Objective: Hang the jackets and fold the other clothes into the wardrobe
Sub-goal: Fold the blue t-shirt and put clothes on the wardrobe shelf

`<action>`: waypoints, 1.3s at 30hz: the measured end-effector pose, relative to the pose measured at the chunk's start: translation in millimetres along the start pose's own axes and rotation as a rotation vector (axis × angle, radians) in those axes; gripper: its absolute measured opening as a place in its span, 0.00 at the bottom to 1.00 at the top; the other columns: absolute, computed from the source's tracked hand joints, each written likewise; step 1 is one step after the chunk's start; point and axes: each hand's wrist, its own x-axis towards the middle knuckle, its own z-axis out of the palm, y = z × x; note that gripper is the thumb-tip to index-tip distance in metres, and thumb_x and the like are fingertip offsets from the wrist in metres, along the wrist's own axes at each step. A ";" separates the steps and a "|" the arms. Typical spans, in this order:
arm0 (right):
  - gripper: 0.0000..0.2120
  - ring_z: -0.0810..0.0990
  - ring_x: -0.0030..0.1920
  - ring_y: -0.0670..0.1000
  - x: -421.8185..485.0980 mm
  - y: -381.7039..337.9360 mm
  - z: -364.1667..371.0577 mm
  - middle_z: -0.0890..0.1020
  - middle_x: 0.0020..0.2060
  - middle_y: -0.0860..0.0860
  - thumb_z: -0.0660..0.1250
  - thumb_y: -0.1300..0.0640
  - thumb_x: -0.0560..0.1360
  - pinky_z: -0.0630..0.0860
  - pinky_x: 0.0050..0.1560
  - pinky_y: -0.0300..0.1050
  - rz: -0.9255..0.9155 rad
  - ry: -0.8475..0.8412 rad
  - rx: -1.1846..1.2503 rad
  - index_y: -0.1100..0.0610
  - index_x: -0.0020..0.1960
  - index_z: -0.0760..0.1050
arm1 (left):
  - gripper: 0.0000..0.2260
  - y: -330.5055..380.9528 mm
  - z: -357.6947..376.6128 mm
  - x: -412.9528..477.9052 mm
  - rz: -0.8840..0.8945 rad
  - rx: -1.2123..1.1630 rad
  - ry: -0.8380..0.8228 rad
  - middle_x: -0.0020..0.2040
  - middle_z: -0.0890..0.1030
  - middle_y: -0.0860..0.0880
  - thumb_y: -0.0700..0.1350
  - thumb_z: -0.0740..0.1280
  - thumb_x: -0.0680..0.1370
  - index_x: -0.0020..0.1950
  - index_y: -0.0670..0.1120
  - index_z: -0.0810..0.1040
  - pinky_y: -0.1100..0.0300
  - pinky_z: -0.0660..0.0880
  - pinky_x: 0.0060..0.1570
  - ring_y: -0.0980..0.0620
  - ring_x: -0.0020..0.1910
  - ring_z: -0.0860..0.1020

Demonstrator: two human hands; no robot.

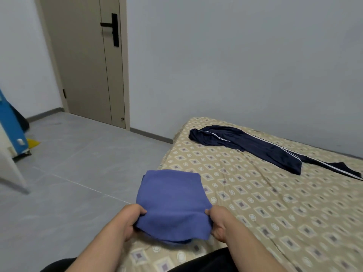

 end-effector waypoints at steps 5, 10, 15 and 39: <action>0.13 0.81 0.42 0.59 -23.8 6.7 -14.4 0.83 0.43 0.59 0.52 0.70 0.81 0.79 0.43 0.52 -0.077 -0.081 0.033 0.64 0.49 0.76 | 0.07 -15.6 1.4 -27.3 0.012 0.000 -0.024 0.34 0.77 0.40 0.31 0.58 0.74 0.43 0.38 0.74 0.57 0.69 0.36 0.42 0.33 0.76; 0.21 0.73 0.25 0.49 -38.9 10.3 -13.7 0.80 0.31 0.53 0.55 0.72 0.76 0.73 0.27 0.40 -0.091 -0.117 -0.135 0.48 0.58 0.66 | 0.10 -18.1 4.4 -50.3 0.044 -0.212 -0.081 0.40 0.80 0.39 0.28 0.53 0.78 0.46 0.33 0.74 0.55 0.76 0.31 0.41 0.37 0.78; 0.08 0.79 0.32 0.54 -55.4 1.0 -25.0 0.79 0.37 0.58 0.59 0.75 0.73 0.77 0.31 0.44 0.034 -0.383 0.120 0.69 0.44 0.77 | 0.15 -19.6 -11.9 -57.6 -0.036 -0.302 -0.055 0.22 0.67 0.48 0.28 0.49 0.74 0.33 0.40 0.66 0.71 0.62 0.16 0.52 0.14 0.65; 0.07 0.73 0.39 0.49 54.9 18.3 22.6 0.76 0.39 0.49 0.69 0.54 0.73 0.67 0.38 0.43 -0.258 0.056 -0.693 0.55 0.44 0.72 | 0.27 -0.5 -30.6 31.2 0.152 0.240 0.220 0.61 0.76 0.44 0.40 0.71 0.73 0.70 0.38 0.68 0.54 0.74 0.48 0.43 0.55 0.77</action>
